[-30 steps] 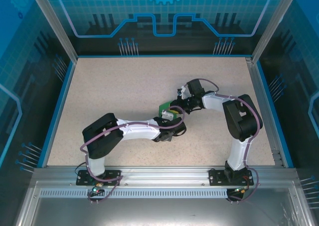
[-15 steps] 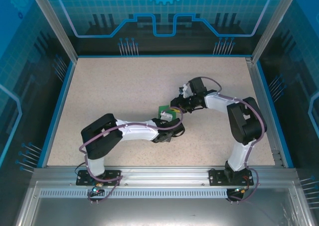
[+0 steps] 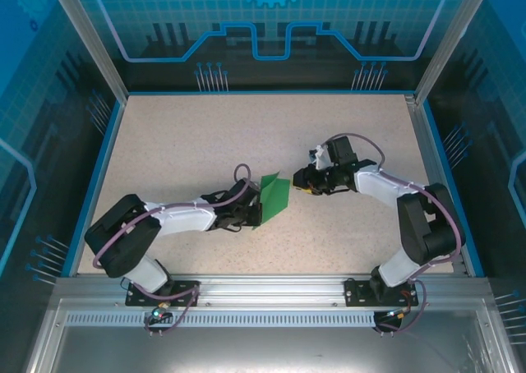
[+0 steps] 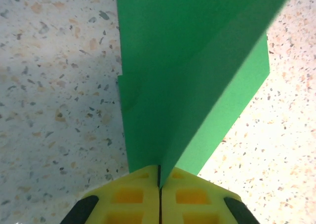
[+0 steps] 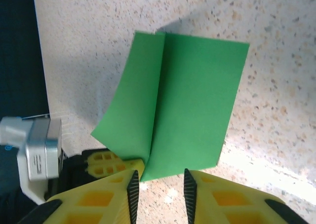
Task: Fold a paper plane with a square sheet of paper (pick it up from the middle)
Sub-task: Fourth fold the wing at the center of the table.
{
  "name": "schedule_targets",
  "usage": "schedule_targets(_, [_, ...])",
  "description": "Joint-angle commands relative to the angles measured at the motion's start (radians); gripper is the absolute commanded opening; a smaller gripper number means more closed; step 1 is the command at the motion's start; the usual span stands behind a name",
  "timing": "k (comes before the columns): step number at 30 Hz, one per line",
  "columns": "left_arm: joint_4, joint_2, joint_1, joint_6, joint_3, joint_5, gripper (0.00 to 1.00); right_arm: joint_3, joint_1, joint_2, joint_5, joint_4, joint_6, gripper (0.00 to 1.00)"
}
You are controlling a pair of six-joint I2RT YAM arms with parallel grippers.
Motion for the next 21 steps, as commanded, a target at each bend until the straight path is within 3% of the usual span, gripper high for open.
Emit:
schedule_targets(1, [0.081,0.020,0.023,0.051,0.002,0.179,0.06,-0.032,0.043,-0.053,0.013,0.018,-0.012,0.27])
schedule_targets(10, [0.133,0.107,0.087,0.027,0.016,0.340,0.06,-0.018,0.176,-0.005,0.049,0.057,-0.001,0.10])
schedule_targets(21, [0.171,0.129,0.151,-0.013,-0.009,0.450,0.06,0.035,0.210,0.113,-0.017,0.156,0.044,0.06])
